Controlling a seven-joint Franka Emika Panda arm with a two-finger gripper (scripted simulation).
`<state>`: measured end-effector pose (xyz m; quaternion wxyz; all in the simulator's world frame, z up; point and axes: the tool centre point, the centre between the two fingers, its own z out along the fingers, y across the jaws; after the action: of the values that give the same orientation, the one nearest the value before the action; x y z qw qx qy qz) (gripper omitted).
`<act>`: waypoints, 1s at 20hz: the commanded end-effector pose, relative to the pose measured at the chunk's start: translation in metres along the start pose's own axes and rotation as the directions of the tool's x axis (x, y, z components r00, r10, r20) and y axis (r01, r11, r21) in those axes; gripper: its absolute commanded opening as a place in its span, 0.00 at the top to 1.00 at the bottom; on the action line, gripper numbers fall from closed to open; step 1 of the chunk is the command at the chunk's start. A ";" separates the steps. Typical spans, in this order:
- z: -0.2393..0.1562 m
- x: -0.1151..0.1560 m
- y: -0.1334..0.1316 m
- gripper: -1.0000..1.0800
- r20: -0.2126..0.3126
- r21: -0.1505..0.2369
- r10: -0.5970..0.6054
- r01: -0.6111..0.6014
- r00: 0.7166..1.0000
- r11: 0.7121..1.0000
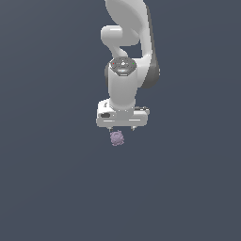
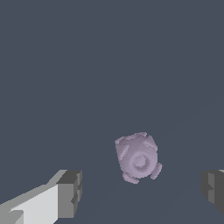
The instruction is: Pick up the object and move it to a goal position.
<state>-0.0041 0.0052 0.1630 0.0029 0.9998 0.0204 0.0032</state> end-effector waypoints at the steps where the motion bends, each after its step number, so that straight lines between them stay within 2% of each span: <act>1: 0.000 0.000 0.000 0.04 0.000 0.000 0.000 0.000 1.000 1.000; 13: -0.008 -0.002 0.003 0.04 -0.006 -0.014 -0.051 0.050 0.999 0.999; 20: 0.001 -0.004 0.005 0.04 -0.004 -0.012 -0.069 0.069 0.998 0.998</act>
<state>-0.0070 0.0009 0.1656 0.0089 0.9986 0.0513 0.0060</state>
